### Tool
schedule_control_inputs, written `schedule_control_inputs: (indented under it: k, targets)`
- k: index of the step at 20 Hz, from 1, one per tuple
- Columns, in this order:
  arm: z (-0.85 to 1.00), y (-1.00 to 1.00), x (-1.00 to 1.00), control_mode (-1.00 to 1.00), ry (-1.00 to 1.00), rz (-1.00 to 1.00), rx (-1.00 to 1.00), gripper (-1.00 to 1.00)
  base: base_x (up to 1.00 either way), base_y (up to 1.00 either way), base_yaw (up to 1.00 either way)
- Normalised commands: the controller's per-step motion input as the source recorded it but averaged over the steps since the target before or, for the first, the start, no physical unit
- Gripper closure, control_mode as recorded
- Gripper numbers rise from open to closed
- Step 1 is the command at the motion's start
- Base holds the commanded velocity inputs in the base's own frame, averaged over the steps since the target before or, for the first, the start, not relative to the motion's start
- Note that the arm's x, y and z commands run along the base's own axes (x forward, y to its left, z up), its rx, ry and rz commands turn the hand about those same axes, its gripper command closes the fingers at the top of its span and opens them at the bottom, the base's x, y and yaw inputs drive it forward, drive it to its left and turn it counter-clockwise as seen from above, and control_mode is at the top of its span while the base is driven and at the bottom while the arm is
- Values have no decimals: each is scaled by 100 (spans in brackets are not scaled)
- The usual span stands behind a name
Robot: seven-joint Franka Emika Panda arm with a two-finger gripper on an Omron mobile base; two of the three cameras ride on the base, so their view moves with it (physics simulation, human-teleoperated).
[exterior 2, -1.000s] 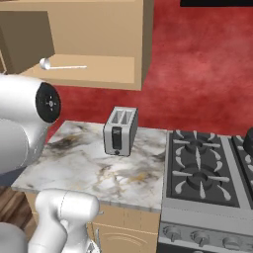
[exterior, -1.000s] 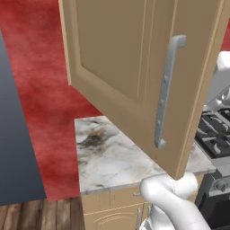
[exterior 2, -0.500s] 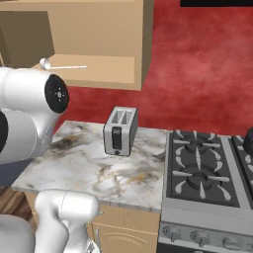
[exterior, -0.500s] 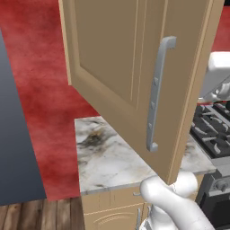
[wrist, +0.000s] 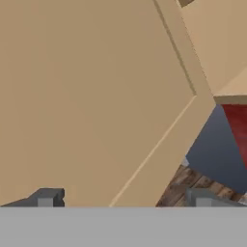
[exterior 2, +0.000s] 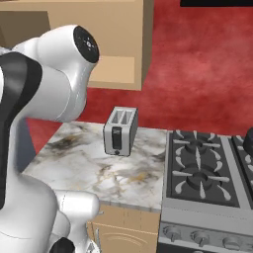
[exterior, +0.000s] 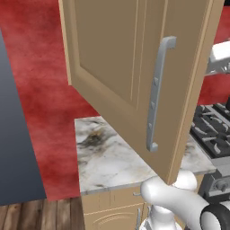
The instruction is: Open the cabinet and move the ladle to the pot. Then close the cabinet.
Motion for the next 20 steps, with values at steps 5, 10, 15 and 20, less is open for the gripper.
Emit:
schedule_control_inputs:
  k: [5, 10, 15, 20]
  targets:
    - [-7, 7, 25, -100, -20, 0, -18, -100, 0, 0, 0]
    - [-22, 13, 13, -100, -17, -7, -11, -100, 0, 0, 0]
    - [-45, 28, 11, -100, -13, -13, -2, -100, 0, 0, 0]
    - [-29, 29, 48, -100, -5, -15, 0, -100, 0, 0, 0]
